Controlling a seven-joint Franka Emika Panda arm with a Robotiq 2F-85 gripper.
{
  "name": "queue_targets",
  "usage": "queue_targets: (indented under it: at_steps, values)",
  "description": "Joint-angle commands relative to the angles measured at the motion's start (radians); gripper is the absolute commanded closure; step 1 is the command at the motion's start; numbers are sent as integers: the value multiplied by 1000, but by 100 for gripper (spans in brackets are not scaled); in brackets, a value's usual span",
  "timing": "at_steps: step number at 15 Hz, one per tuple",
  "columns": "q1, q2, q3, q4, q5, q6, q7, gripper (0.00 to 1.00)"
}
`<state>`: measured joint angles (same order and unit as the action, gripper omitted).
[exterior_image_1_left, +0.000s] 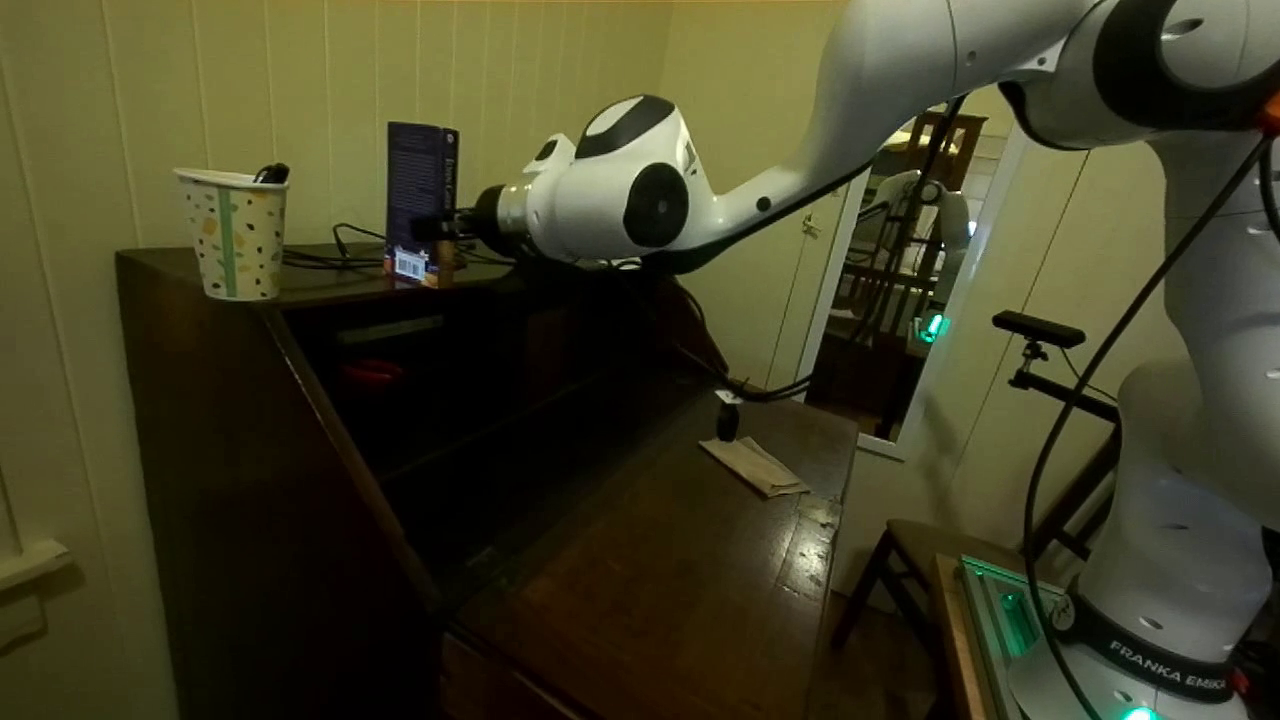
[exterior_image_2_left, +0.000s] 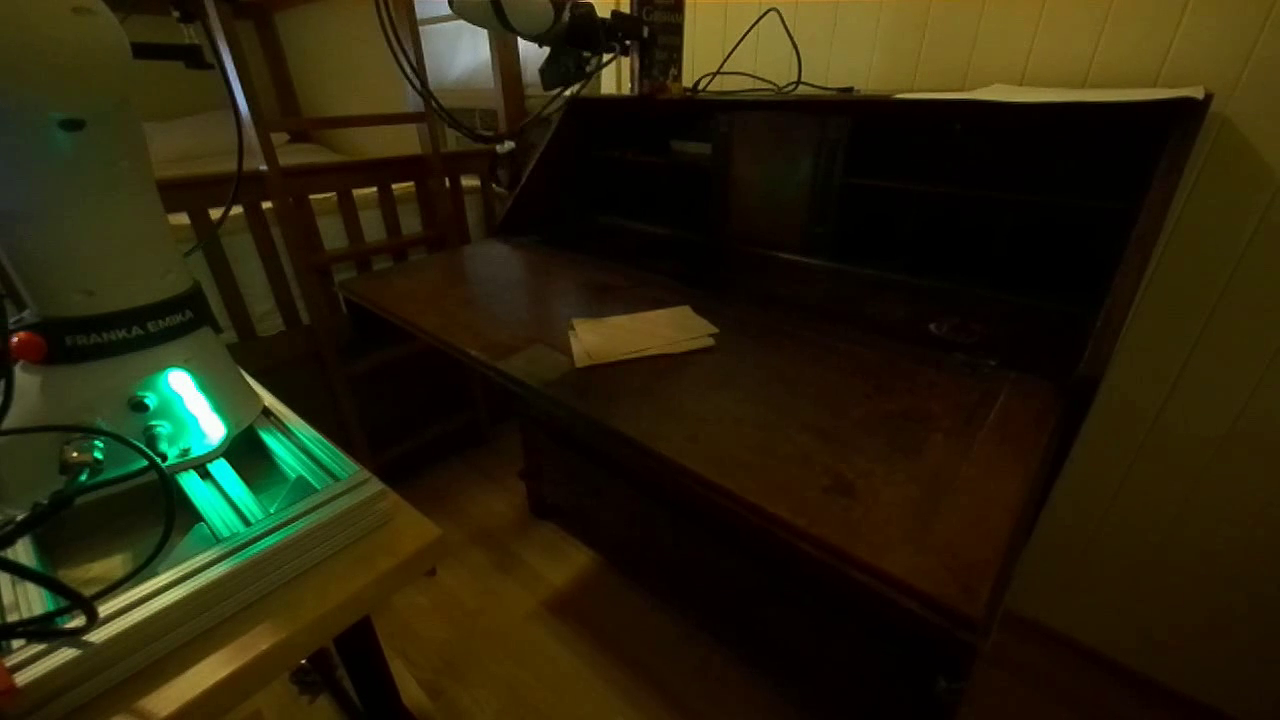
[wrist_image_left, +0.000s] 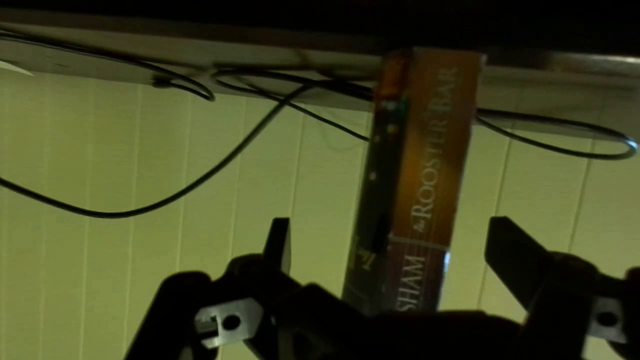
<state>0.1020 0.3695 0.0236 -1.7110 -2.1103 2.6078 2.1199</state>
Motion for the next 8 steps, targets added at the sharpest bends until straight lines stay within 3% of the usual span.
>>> queue_targets:
  at_steps: [1, 2, 8]
  values:
    - [-20, -161, 26, -194, 277, -102, -274, 0]
    - [-23, -188, 32, -216, 348, -108, -333, 0]
    - [-19, -364, 50, -329, 575, 106, -525, 0]
